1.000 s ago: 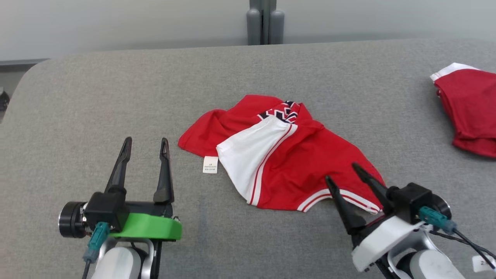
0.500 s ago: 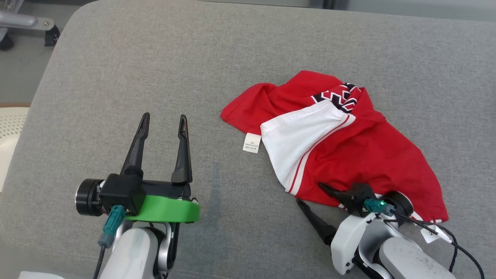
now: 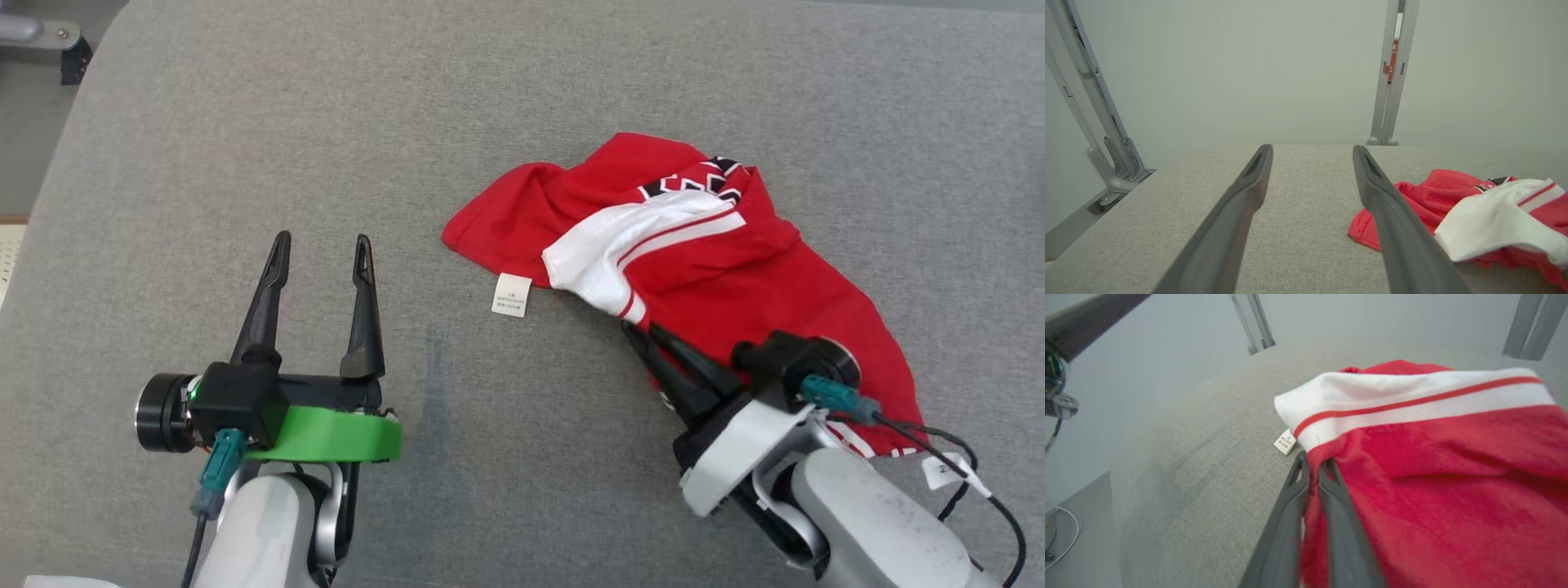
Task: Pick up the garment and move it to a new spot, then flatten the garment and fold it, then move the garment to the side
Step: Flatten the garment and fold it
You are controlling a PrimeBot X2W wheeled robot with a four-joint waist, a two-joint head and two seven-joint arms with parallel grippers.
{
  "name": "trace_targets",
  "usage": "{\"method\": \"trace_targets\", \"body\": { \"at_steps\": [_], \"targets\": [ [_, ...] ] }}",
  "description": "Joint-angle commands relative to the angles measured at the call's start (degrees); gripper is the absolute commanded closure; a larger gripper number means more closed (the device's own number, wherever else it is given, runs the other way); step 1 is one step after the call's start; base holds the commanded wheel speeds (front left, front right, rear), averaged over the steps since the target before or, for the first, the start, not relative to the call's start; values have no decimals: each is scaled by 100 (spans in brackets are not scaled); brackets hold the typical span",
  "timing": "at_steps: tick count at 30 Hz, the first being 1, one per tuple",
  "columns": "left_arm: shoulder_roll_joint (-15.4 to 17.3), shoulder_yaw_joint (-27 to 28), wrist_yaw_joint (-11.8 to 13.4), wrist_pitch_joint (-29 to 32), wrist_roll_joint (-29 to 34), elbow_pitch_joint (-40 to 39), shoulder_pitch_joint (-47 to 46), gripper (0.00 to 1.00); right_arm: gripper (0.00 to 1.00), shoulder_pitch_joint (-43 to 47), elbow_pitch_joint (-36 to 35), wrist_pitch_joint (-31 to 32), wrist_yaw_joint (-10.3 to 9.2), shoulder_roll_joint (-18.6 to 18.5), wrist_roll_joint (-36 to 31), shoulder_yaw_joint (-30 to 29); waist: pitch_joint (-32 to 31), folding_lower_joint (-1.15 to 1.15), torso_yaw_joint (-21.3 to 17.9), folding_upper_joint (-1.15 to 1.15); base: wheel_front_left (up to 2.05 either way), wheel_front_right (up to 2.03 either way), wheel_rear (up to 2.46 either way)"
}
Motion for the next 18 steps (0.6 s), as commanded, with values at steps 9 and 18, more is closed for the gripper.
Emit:
{"method": "trace_targets", "body": {
  "at_steps": [9,18],
  "targets": [
    [57,150,-91,-4,160,26,24,0,100,625,-607,-356,0,288,122,-1838,-50,0,-744,0,0,0,0],
    [77,201,-141,-3,188,79,77,0,96,1580,-272,-332,0,847,293,-3597,-54,0,-1040,0,0,0,0]
  ]
}}
